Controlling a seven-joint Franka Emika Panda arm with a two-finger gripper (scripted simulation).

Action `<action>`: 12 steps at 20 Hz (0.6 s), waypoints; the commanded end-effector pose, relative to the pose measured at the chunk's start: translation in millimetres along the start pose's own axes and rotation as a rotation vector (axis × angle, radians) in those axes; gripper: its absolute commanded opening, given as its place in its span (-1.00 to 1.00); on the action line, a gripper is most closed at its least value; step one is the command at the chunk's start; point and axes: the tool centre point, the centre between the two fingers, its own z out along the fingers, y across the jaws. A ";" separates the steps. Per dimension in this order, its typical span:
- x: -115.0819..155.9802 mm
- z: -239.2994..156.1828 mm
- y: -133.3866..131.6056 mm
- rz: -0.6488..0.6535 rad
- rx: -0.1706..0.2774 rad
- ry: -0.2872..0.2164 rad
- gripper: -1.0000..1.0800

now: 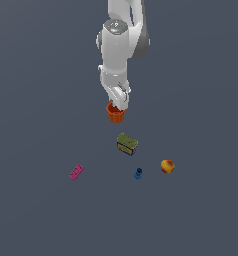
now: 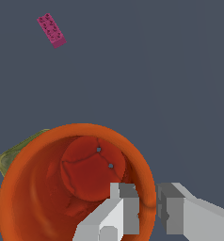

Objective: Pick up a designated object from a clutter of objects.

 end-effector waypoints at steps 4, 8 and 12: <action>44.9 -40.9 20.7 0.000 0.000 0.000 -1.00; 78.4 -70.8 35.4 0.001 0.000 0.002 -1.00; 113.0 -101.5 49.7 0.001 -0.001 0.003 -1.00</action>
